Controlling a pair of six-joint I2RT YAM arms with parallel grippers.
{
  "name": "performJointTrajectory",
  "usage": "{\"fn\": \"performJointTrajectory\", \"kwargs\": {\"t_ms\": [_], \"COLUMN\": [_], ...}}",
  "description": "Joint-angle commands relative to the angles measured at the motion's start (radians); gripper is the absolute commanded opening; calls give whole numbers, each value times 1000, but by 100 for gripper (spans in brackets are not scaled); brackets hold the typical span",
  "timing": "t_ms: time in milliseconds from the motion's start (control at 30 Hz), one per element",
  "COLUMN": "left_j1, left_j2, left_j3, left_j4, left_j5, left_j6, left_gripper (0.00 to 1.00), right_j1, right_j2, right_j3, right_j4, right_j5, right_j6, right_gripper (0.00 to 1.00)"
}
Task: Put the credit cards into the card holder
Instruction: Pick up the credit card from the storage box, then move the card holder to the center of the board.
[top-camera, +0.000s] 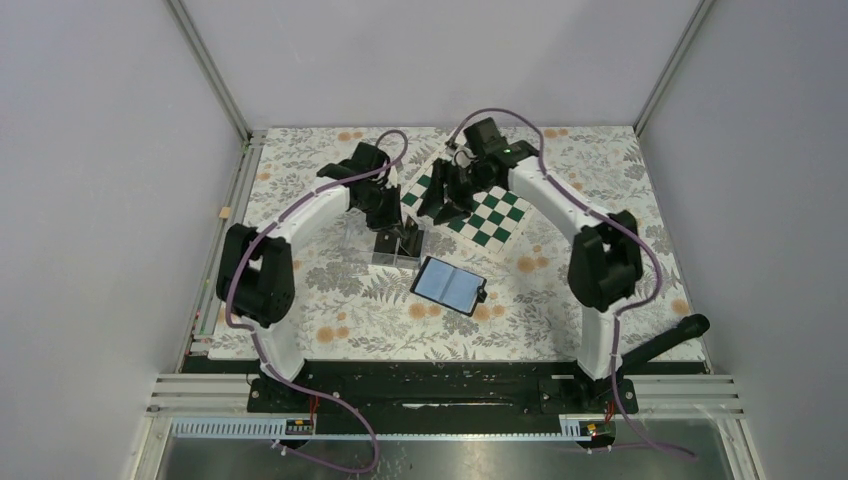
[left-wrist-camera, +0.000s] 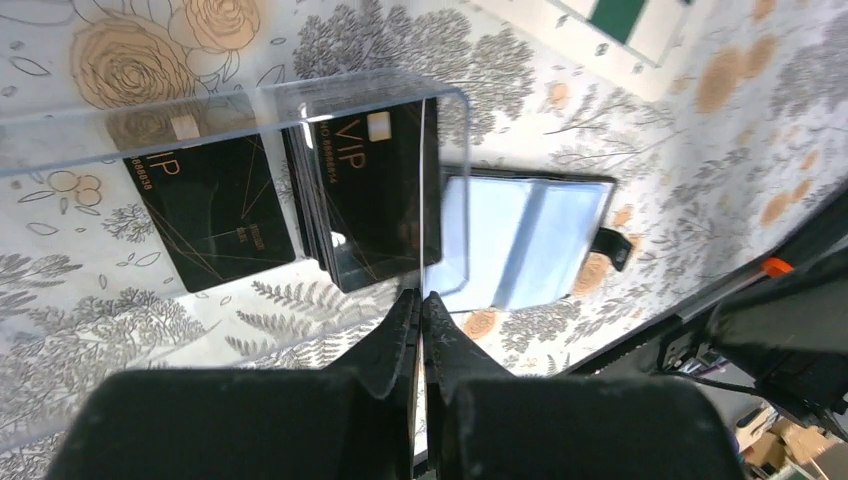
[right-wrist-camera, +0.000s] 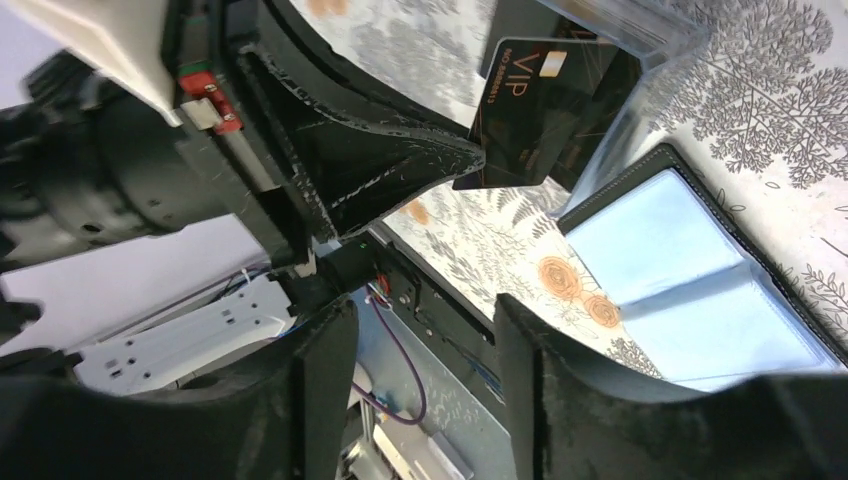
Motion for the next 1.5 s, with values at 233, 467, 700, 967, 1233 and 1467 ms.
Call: {"fn": "performJointTrajectory", "kwargs": {"t_ms": [233, 467, 700, 967, 1233, 1467], "left_j1": [85, 136, 136, 136, 136, 136], "left_j2": [-334, -456, -524, -572, -598, -598], "left_j3": [-106, -238, -371, -459, -504, -530], "left_j4": [173, 354, 564, 615, 625, 628], "left_j5": [193, 437, 631, 679, 659, 643], "left_j6": [-69, -153, -305, -348, -364, -362], "left_gripper": [0, 0, 0, 0, 0, 0], "right_j1": [-60, -63, -8, 35, 49, 52], "right_j2": [-326, -481, -521, -513, -520, -544], "right_j3": [-243, -549, -662, -728, -804, -840], "right_j4": [220, 663, 822, 955, 1183, 1227], "right_j5": [-43, -147, -154, -140, -152, -166], "right_j6": [61, 289, 351, 442, 581, 590], "right_gripper": [71, 71, 69, 61, 30, 0]}}
